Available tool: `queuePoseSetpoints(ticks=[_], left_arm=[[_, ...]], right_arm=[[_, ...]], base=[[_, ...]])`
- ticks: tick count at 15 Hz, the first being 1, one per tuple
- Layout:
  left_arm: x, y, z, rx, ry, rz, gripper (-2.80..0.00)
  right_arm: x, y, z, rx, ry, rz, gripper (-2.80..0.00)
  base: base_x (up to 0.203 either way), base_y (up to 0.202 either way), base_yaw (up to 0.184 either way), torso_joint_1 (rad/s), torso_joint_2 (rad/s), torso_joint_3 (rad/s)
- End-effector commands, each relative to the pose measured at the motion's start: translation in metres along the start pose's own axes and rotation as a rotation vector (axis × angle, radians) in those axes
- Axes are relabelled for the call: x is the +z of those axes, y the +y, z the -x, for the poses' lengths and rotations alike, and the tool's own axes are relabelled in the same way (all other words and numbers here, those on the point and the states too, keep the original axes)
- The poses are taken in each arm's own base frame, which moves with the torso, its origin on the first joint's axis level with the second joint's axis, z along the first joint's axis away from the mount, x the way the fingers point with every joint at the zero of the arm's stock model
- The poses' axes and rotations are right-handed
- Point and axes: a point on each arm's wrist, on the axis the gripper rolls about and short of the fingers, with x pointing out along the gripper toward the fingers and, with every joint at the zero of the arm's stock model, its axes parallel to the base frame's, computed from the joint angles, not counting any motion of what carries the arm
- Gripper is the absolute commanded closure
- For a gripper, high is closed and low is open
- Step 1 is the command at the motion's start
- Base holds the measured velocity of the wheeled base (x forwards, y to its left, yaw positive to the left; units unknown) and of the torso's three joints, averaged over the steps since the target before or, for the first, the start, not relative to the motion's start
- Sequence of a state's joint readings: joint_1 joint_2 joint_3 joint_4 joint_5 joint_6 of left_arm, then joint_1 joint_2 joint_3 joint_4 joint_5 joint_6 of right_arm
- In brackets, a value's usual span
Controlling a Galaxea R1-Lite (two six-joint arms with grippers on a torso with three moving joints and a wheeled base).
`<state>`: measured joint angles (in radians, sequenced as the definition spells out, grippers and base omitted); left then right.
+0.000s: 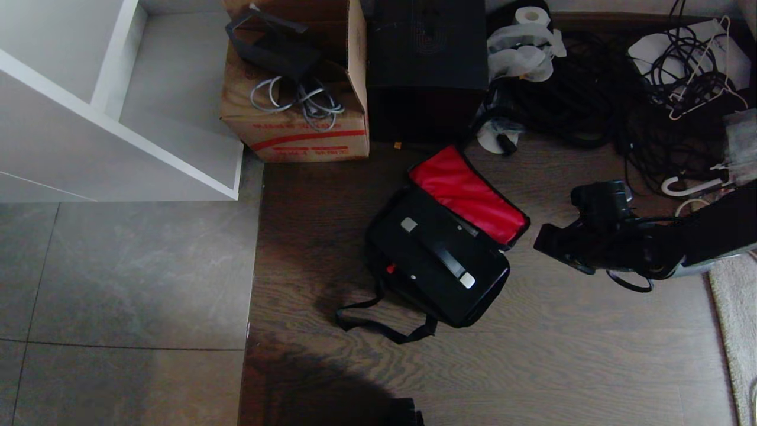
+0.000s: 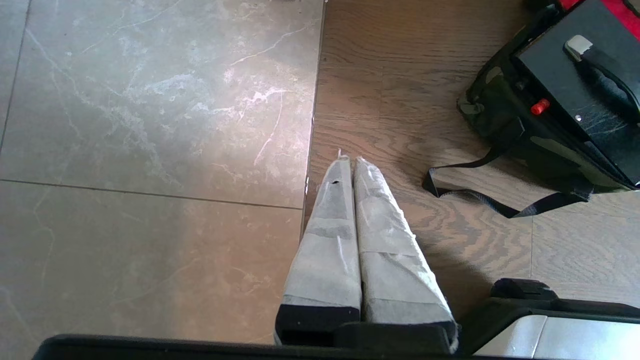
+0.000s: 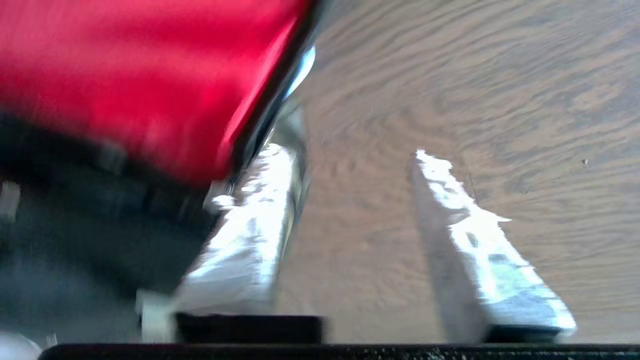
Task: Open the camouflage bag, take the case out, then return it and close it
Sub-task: Close the top of the storage box
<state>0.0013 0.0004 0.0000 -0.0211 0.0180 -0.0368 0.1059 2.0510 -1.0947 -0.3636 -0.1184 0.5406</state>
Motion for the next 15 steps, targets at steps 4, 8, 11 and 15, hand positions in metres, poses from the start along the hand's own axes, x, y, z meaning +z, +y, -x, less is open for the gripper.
queuePoseSetpoints(ticks=[4,8,11,15], left_arm=[[-0.003,0.000,-0.001,0.001,0.010,0.000,0.00],[-0.003,0.000,-0.001,0.001,0.010,0.000,0.00],[-0.003,0.000,-0.001,0.001,0.008,0.001,0.00],[-0.003,0.000,-0.001,0.001,0.008,0.001,0.00]], right_arm=[[0.005,-0.002,-0.034,0.054,0.030,-0.278,-2.80],[0.007,0.003,-0.055,0.088,0.049,-0.396,-2.80],[0.002,0.005,-0.078,0.098,0.068,-0.435,-2.80],[0.004,0.015,-0.108,0.135,0.041,-0.456,-2.80]], base=[[0.000,0.000,0.000,0.000,0.00,0.000],[0.000,0.000,0.000,0.000,0.00,0.000],[0.000,0.000,0.000,0.000,0.00,0.000],[0.000,0.000,0.000,0.000,0.00,0.000]])
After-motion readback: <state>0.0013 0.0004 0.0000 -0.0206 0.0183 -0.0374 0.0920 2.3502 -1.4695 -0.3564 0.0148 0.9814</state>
